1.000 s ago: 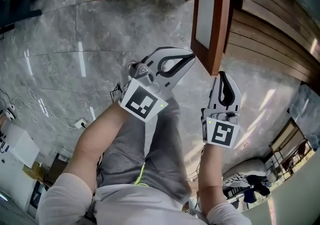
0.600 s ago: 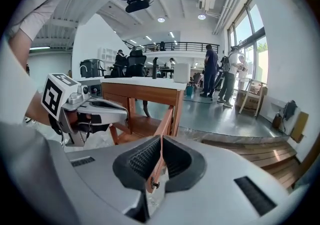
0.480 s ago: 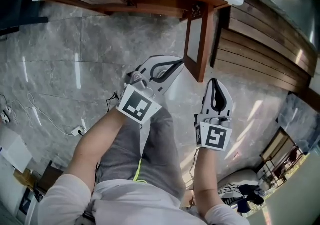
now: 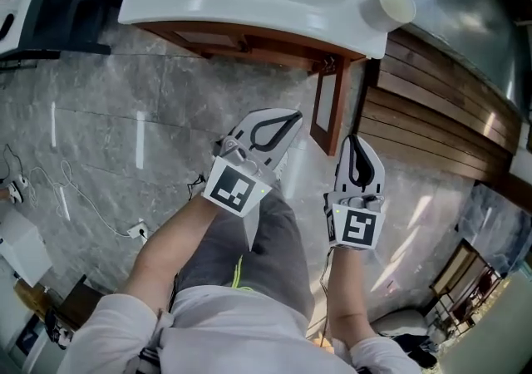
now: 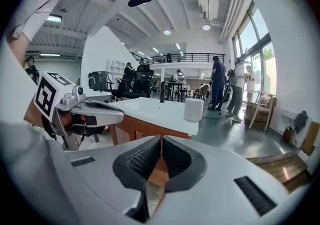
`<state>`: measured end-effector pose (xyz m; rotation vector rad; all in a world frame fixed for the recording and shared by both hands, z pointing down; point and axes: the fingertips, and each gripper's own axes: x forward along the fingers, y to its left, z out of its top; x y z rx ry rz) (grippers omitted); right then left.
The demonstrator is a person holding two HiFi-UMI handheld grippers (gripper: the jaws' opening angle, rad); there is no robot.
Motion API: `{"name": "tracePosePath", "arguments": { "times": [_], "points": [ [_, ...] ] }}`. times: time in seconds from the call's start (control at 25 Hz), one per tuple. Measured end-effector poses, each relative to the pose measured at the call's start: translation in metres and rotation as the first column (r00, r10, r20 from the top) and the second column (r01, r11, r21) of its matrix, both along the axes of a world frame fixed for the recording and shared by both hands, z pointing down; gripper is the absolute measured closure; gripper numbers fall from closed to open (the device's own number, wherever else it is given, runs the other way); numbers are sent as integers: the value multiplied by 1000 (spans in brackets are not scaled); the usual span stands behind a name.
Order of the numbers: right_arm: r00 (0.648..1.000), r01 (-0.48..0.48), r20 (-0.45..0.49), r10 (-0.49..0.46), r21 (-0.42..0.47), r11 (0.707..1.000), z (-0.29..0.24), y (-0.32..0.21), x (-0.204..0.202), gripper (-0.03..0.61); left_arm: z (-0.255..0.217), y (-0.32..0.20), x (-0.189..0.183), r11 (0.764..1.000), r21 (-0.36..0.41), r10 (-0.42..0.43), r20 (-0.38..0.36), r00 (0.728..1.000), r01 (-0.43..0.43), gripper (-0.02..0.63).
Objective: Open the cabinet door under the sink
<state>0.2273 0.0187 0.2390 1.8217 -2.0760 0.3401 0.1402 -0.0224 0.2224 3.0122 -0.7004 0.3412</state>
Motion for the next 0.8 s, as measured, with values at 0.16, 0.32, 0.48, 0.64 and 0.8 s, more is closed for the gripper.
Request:
{"name": "tracePosePath", "arguments": {
  "times": [0.16,0.32,0.48,0.64,0.8],
  "points": [
    [1000,19,5,-19,23,1000,-35,-9,-7,538,-52,-8,-16,999,47,-24,8,1000,24,607],
    [999,44,27,-45,46,998,-70,-18,-20,538,-105,-18,-38,993,96,-75,-1,997,75,607],
    [996,72,53,-77,89,993,-114,-28,-34,538,-153,-24,-60,981,140,-131,-16,991,132,607],
    [992,97,68,-106,127,987,-156,-39,-43,538,-191,-28,-77,972,157,-174,-35,984,177,607],
    [988,114,81,-129,165,980,-192,-41,-49,538,-232,-26,-98,955,42,-284,-159,946,294,607]
  ]
}}
